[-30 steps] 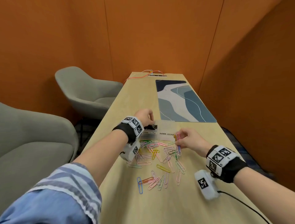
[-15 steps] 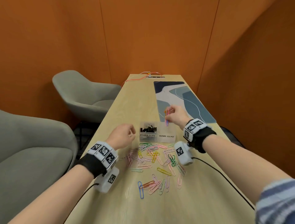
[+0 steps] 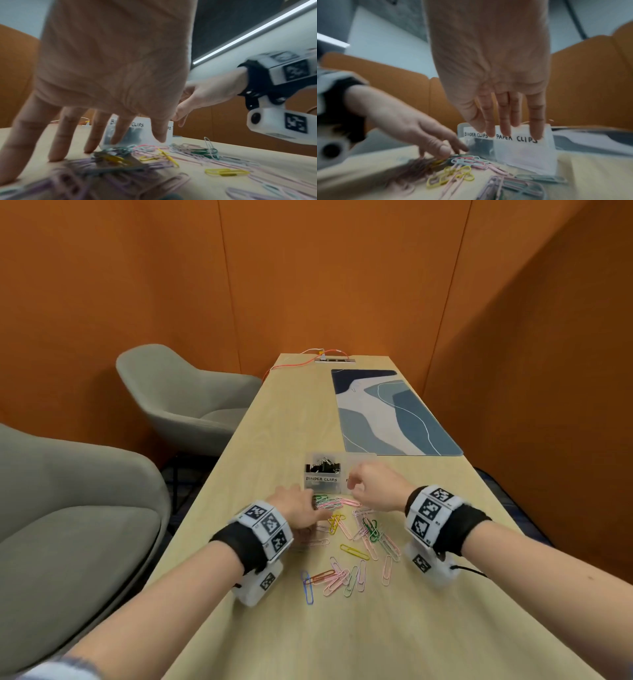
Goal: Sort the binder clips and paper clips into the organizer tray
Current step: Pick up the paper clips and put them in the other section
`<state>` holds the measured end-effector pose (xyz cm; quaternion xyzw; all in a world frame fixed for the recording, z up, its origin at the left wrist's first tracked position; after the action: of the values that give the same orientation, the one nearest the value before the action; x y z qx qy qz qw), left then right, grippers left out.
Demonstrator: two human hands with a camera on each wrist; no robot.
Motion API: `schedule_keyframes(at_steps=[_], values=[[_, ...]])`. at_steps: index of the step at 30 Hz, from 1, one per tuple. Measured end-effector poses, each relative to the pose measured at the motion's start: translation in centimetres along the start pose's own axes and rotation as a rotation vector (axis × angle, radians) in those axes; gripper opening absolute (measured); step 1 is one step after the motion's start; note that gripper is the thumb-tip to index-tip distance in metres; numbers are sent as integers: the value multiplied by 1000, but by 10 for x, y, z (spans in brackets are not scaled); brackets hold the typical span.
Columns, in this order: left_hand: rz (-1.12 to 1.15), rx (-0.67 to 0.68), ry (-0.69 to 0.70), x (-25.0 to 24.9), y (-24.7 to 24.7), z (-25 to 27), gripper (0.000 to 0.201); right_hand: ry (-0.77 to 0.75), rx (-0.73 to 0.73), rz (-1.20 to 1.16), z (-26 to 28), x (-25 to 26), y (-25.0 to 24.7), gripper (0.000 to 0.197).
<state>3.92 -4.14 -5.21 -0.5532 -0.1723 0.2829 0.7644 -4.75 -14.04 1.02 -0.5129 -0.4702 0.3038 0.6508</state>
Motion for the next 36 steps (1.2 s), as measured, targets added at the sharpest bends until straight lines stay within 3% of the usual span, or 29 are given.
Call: schedule_keyframes(at_steps=[4,7,13,19,23,26,30,33,36], values=[[-62,-129,98,-28,-11,-5,47,29,210,267,12,-3,32,36],[-26,-171,122,-35,-19,-5,30,58,323,277,17,-10,51,15],[22,-171,147,-37,-22,-6,29,4,156,229,15,-11,43,28],[69,-192,181,-39,-33,-1,27,-15,180,120,13,-17,41,13],[302,-158,190,-32,-43,-2,18,31,238,-74,12,-28,34,4],[533,-96,173,-21,-49,-4,15,96,280,-323,8,-40,27,16],[764,-43,184,-15,-60,-1,15,148,223,-634,-5,-43,-3,11],[840,-58,188,-13,-71,-2,16,172,133,-693,-22,-44,-30,10],[836,-108,150,-10,-82,-8,18,237,24,-595,-40,-48,-42,10]])
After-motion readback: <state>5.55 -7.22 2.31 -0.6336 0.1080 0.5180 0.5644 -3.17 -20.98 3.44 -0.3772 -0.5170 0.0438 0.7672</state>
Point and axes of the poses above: each hand's wrist, its own z-axis away from the middle knuckle, its own y-axis out of the palm, x = y × z, the point moved 9 cm from there along -z, towards the middle knuckle, and after that the axes turned 3 degrees about -z, right-handed, at the moved point
